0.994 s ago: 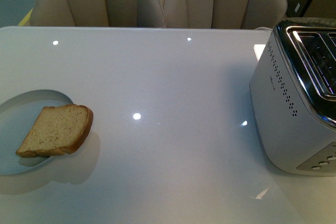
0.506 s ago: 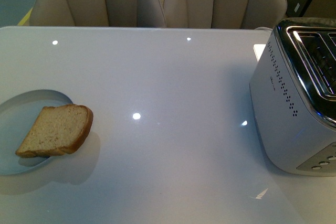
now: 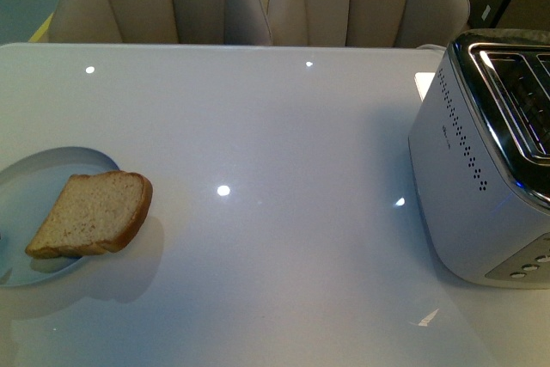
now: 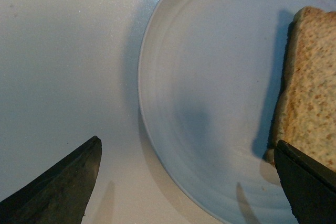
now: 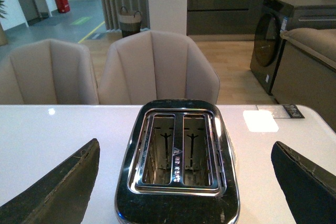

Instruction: Left arm holds plate, right arm toasts bread

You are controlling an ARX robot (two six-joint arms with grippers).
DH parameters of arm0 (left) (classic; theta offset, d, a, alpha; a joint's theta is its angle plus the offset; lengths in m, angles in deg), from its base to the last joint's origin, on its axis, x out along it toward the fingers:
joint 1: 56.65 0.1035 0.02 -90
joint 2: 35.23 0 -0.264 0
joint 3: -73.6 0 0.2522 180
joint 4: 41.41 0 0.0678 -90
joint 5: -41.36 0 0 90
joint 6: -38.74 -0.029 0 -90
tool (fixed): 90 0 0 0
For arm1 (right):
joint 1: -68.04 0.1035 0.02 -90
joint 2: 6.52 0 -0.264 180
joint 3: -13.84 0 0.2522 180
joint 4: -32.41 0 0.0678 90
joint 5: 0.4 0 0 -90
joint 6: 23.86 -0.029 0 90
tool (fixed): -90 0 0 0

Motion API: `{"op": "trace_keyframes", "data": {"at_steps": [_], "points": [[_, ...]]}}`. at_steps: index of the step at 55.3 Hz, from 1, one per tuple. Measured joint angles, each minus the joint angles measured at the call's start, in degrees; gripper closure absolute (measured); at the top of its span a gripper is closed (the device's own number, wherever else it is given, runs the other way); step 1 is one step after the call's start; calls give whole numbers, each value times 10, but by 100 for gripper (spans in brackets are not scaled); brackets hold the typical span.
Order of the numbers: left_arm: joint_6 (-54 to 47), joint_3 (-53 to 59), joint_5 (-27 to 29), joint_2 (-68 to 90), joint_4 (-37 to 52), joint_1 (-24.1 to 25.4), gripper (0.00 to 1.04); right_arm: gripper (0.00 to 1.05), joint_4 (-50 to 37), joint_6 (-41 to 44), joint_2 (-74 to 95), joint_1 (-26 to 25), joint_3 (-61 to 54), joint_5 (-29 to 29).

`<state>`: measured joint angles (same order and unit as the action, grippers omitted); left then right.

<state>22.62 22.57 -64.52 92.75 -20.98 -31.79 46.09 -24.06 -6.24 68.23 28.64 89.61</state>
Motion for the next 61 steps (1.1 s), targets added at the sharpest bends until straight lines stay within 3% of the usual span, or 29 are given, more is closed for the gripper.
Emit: {"op": "trace_keyframes", "data": {"at_steps": [26, 32, 43, 52, 61], "points": [[10, -42, 31, 70, 0, -19, 7, 9, 0, 0, 0, 0, 0, 0], [13, -44, 31, 71, -1, -21, 23, 9, 0, 0, 0, 0, 0, 0], [44, -50, 31, 70, -21, -21, 69, 9, 0, 0, 0, 0, 0, 0], [117, -54, 18, 59, -36, -14, 100, 9, 0, 0, 0, 0, 0, 0], [182, -54, -4, 57, -47, -2, 101, 9, 0, 0, 0, 0, 0, 0]]}}
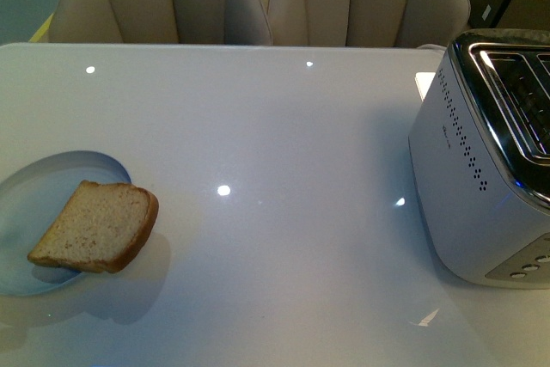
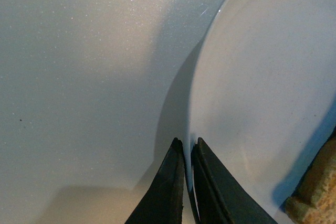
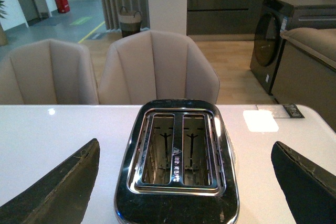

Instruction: Left arm holds plate, right arm toasts bread

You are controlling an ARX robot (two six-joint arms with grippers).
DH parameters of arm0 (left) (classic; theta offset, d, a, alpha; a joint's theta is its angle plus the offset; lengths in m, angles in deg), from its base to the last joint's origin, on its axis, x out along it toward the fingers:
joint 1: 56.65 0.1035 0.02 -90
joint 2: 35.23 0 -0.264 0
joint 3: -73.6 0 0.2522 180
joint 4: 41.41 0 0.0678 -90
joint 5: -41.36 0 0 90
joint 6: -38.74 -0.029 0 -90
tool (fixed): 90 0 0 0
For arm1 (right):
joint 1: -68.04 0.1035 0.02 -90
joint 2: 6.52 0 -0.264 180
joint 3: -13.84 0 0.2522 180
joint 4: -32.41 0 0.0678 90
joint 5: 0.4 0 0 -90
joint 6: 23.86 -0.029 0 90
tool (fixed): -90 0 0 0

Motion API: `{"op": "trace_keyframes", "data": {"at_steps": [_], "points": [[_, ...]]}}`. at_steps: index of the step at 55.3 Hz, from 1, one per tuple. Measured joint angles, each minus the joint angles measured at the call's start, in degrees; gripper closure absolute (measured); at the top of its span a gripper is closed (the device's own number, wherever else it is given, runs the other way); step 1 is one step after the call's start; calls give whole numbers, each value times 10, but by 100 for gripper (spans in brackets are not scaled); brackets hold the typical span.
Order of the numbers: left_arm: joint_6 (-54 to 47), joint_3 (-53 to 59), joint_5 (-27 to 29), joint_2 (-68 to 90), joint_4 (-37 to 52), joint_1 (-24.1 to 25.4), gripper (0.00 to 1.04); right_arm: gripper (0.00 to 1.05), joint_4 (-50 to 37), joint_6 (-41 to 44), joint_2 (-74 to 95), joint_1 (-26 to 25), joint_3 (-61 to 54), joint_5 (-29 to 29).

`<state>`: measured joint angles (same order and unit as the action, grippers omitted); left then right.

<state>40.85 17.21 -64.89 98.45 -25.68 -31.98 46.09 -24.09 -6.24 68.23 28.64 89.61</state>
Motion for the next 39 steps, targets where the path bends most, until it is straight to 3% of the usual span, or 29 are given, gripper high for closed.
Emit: {"op": "trace_keyframes", "data": {"at_steps": [39], "points": [[153, 64, -50, -182, -88, 15, 101, 9, 0, 0, 0, 0, 0, 0]]}}
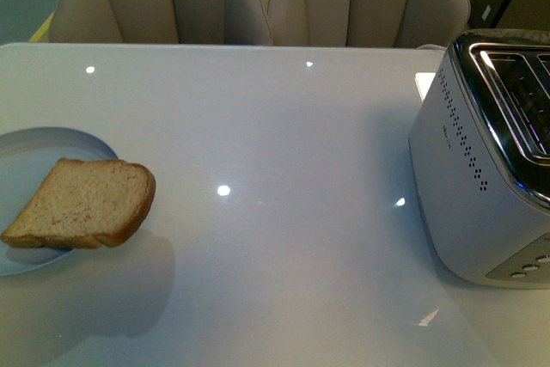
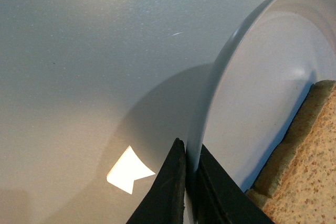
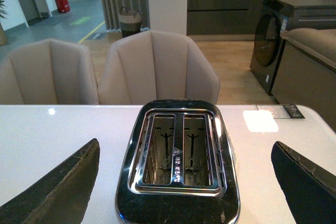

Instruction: Left arm holds plate, right arm toasts bread

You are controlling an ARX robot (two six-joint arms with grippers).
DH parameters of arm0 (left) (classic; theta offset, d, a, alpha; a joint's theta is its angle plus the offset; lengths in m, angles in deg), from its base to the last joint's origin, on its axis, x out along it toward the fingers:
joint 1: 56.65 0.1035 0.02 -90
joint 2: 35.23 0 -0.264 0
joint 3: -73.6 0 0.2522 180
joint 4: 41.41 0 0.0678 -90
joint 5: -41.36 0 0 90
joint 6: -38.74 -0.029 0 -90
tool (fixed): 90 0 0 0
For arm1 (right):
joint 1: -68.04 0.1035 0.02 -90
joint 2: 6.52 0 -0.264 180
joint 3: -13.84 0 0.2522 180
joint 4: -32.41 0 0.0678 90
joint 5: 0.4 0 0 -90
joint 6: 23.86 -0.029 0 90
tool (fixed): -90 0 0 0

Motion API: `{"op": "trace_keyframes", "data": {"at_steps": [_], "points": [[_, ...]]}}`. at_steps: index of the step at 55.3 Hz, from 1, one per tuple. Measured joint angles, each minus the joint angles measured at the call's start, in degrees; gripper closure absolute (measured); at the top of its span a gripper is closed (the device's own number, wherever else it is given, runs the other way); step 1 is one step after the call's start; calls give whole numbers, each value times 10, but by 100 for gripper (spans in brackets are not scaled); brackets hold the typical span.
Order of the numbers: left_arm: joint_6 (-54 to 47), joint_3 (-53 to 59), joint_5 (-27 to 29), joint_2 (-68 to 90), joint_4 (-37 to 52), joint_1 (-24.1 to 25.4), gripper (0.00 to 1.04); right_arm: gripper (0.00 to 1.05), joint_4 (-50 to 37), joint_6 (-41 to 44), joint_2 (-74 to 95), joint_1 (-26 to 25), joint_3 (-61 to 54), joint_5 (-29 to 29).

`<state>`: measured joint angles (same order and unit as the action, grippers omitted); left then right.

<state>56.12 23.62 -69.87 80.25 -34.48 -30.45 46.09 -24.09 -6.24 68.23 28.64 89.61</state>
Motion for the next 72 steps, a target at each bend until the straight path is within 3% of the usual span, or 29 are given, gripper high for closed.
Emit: {"op": "trace_keyframes", "data": {"at_steps": [14, 30, 37, 58, 72], "points": [[57, 8, -13, -93, -53, -45, 101, 9, 0, 0, 0, 0, 0, 0], [150, 6, 19, -219, -132, -168, 101, 9, 0, 0, 0, 0, 0, 0], [198, -20, 48, -276, -176, -254, 101, 9, 0, 0, 0, 0, 0, 0], [299, -86, 116, -306, -227, -420, 101, 9, 0, 0, 0, 0, 0, 0], [340, -118, 132, -306, -234, -481, 101, 9, 0, 0, 0, 0, 0, 0]]}}
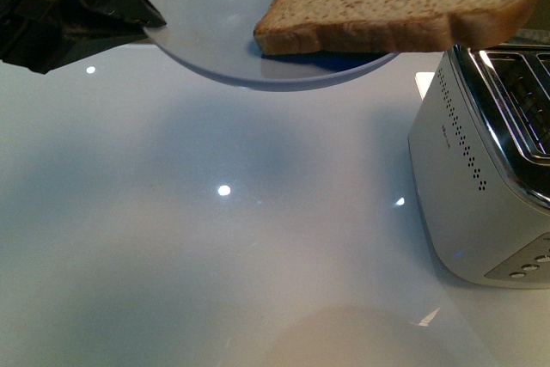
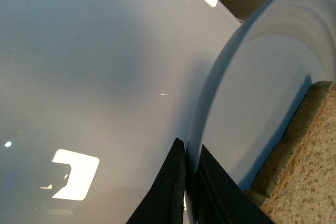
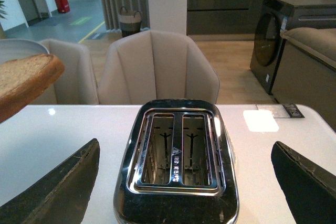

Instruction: Left arm holds plate, right arm toasts bread

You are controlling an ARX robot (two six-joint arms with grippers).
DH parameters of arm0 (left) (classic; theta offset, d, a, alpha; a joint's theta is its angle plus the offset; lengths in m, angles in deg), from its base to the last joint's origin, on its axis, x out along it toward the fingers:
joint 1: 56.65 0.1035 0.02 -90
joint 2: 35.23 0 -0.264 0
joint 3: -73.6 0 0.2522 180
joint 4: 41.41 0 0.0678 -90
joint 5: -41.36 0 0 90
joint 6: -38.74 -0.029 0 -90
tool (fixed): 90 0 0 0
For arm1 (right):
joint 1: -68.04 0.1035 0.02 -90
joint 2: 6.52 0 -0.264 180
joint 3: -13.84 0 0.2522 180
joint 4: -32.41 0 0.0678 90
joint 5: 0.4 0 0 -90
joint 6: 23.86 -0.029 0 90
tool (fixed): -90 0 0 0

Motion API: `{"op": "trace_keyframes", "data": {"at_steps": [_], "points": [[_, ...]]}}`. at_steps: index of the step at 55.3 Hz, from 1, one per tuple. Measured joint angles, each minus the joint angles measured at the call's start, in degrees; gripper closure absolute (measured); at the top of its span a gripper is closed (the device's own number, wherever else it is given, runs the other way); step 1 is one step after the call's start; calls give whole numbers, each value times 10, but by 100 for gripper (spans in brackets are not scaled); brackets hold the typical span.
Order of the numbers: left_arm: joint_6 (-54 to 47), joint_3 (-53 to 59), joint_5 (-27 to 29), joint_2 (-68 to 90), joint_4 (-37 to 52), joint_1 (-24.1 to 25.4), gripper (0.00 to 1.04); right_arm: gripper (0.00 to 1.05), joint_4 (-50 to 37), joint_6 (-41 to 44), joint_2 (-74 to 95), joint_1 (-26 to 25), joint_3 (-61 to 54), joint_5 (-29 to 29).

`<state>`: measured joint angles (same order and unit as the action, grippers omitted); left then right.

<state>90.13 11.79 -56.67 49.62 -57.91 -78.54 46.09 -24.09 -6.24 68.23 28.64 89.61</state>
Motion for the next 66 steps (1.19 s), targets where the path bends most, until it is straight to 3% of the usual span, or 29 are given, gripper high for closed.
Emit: {"op": "trace_keyframes", "data": {"at_steps": [53, 54, 59, 66], "points": [[6, -8, 12, 0, -13, -17, 101, 9, 0, 0, 0, 0, 0, 0], [6, -8, 12, 0, -13, -17, 101, 9, 8, -2, 5, 3, 2, -9], [6, -8, 12, 0, -13, -17, 101, 9, 132, -43, 74, 54, 48, -173], [6, -8, 12, 0, -13, -17, 101, 9, 183, -64, 117, 85, 60, -261]]}}
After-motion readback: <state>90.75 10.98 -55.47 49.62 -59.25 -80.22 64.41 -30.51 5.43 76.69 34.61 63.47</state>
